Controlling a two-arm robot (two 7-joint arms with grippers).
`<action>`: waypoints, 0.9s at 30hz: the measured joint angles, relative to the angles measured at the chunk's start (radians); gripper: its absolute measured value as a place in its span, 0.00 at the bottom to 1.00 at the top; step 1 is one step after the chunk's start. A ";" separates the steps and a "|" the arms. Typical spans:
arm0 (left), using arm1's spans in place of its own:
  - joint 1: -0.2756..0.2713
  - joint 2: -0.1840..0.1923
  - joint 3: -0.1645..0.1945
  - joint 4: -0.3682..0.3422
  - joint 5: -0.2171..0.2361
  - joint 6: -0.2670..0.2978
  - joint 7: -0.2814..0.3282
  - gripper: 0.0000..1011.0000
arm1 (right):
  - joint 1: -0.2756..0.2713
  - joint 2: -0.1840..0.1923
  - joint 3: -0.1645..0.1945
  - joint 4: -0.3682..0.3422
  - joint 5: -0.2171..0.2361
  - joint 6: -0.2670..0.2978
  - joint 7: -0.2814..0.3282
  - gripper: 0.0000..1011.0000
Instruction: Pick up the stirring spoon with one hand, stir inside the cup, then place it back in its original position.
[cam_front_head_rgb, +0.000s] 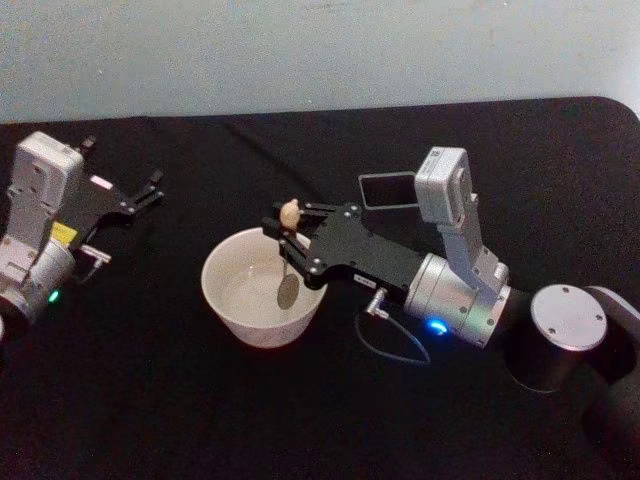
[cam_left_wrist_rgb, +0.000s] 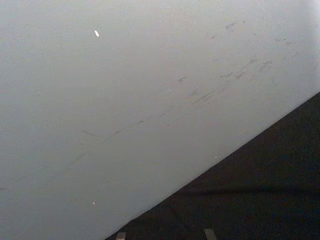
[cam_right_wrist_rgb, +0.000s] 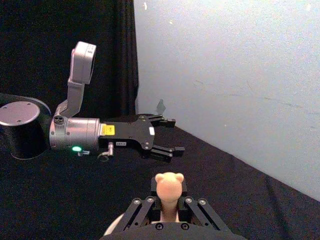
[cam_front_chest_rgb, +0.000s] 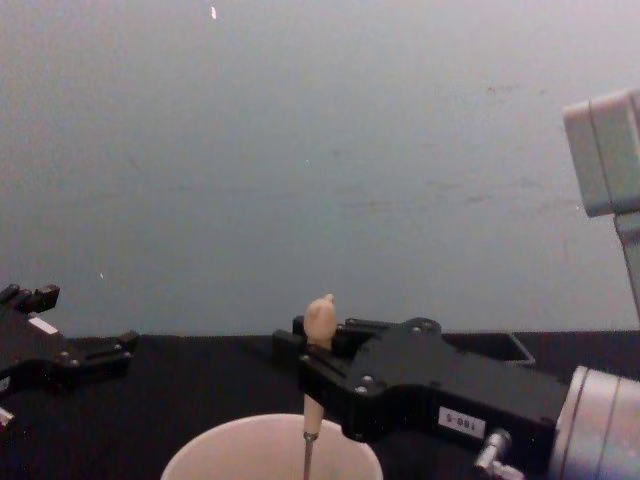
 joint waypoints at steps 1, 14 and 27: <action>0.000 0.000 0.000 0.000 0.000 0.000 0.000 0.99 | -0.001 0.001 0.000 -0.001 0.000 0.000 0.000 0.17; 0.000 0.000 0.000 0.000 0.000 0.000 0.000 0.99 | -0.017 0.015 -0.006 -0.021 -0.012 0.001 0.010 0.17; 0.000 0.000 0.000 0.000 0.000 0.000 0.000 0.99 | -0.011 0.006 -0.029 -0.018 -0.025 0.004 0.023 0.17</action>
